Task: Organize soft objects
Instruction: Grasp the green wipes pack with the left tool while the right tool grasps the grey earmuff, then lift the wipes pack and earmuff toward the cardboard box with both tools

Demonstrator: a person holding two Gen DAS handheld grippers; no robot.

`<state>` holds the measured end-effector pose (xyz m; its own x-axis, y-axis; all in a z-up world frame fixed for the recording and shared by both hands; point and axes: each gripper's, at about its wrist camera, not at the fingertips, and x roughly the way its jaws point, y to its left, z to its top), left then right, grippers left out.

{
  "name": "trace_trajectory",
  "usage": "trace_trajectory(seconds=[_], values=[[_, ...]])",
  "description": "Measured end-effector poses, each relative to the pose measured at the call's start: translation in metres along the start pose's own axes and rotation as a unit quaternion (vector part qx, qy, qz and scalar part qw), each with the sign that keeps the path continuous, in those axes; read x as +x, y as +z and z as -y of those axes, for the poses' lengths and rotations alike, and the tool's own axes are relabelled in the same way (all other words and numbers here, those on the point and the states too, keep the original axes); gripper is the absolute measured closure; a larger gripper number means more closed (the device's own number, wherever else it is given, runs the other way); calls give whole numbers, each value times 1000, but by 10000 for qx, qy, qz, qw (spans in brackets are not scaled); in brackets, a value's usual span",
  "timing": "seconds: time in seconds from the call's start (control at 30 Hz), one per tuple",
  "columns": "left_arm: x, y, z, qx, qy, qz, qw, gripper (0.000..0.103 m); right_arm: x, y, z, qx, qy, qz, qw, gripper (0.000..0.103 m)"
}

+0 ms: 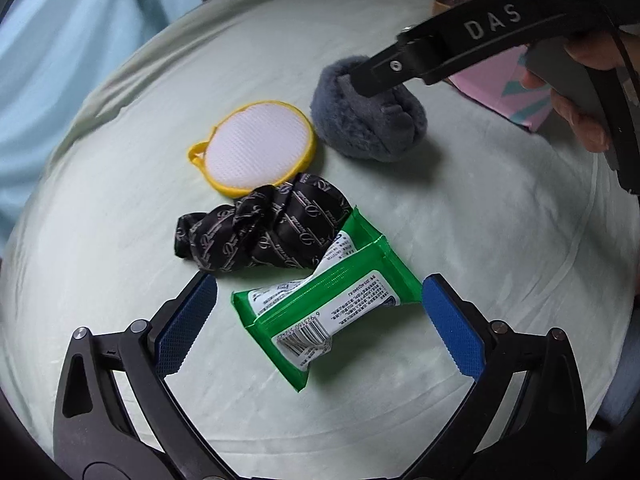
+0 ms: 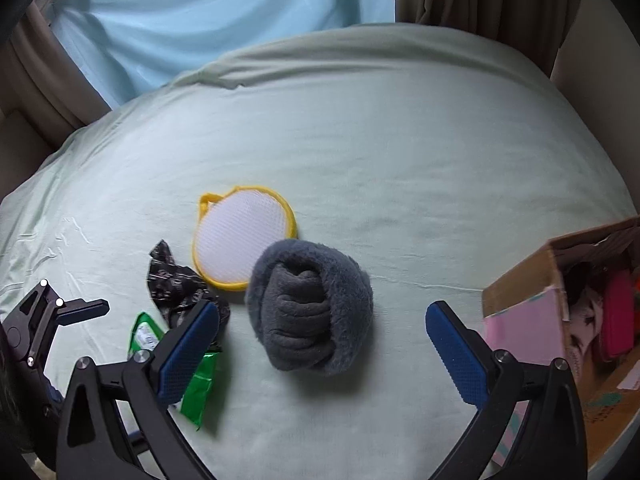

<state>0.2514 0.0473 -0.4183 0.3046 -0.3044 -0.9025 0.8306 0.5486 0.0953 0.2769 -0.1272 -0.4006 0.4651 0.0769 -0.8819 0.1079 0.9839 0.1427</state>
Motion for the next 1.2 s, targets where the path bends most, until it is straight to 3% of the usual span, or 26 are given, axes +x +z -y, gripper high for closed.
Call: trace_trajectory(seconds=[0.13, 0.27, 0.33, 0.47, 0.6, 0.67, 0.83, 0.97, 1.2], values=[[20, -1, 5, 404, -136, -172, 9989, 16, 23, -3, 2, 63, 1, -108, 9999, 0], [32, -3, 10, 686, -350, -341, 9964, 18, 38, -3, 4, 48, -2, -175, 9998, 0], [43, -6, 16, 919, -461, -586, 9930, 27, 45, -3, 6, 65, 31, -220, 9997, 0], [49, -11, 24, 1108, -395, -649, 9909, 31, 55, -2, 9, 148, 187, -269, 9994, 5], [49, -13, 25, 1025, -356, -637, 9921, 39, 60, -4, 5, 122, 379, -345, 9986, 28], [48, -14, 24, 980, -360, -651, 9924, 50, 58, -5, 3, 92, 377, -269, 9989, 34], [42, -20, 24, 801, -256, -665, 9942, 58, 47, -9, 3, 72, 361, -171, 9992, 52], [28, -27, 12, 492, -201, -633, 9966, 60, 33, -9, 4, 81, 371, -83, 9992, 54], [-22, -3, 6, 82, 43, -447, 9990, 61, -19, -2, 4, 154, 456, 138, 9987, 54]])
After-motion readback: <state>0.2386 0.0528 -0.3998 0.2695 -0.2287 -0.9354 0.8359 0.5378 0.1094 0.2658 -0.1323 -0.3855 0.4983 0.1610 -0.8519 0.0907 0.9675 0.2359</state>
